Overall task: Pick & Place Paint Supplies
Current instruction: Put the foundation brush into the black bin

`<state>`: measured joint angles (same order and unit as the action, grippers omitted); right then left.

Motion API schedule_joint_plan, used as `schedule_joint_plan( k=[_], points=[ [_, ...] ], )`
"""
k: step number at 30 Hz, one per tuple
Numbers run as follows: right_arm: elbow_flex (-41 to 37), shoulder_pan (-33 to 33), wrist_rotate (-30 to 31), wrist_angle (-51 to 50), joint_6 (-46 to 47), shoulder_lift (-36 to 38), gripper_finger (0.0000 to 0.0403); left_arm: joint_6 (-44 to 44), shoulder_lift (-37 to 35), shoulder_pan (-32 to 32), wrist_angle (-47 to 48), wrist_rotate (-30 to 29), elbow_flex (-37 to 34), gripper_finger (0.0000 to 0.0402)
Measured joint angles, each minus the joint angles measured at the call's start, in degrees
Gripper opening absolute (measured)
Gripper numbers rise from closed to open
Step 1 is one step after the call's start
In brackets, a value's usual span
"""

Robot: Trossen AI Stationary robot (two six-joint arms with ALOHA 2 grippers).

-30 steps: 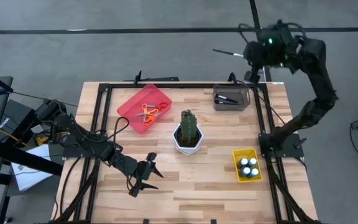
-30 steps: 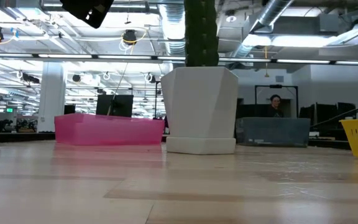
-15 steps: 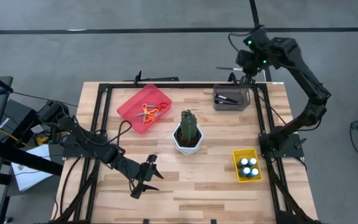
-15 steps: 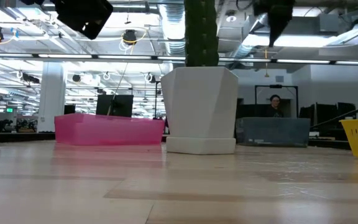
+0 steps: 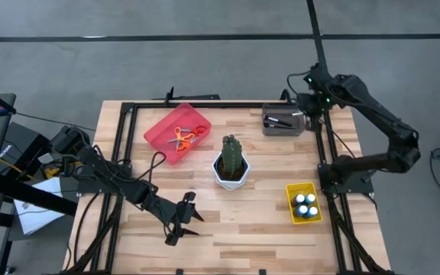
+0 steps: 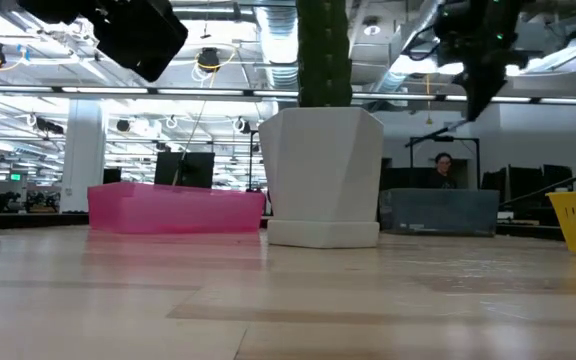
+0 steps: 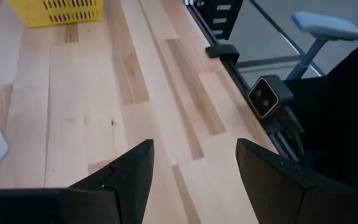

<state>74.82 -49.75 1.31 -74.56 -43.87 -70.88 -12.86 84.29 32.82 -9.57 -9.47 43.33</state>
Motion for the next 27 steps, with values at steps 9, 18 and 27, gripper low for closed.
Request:
schedule_joint_plan(
  k=[9, 18, 27],
  points=[
    [-15.49, -1.06, -1.64, 14.80, -3.29, 7.56, 0.0000, 0.85, 0.00, -0.17, -2.01, 0.02, 0.00, 0.0222],
    [-25.91, -5.49, -2.81, 26.83, -3.71, 7.88, 0.0000, 1.03, 0.00, -0.17, -1.97, 0.04, 0.00, 0.0222],
    [-29.76, -6.35, -3.87, 33.24, -3.66, 6.87, 0.0000, 1.13, 0.00, -0.20, -1.96, 0.08, -0.01, 0.0222]
  ],
)
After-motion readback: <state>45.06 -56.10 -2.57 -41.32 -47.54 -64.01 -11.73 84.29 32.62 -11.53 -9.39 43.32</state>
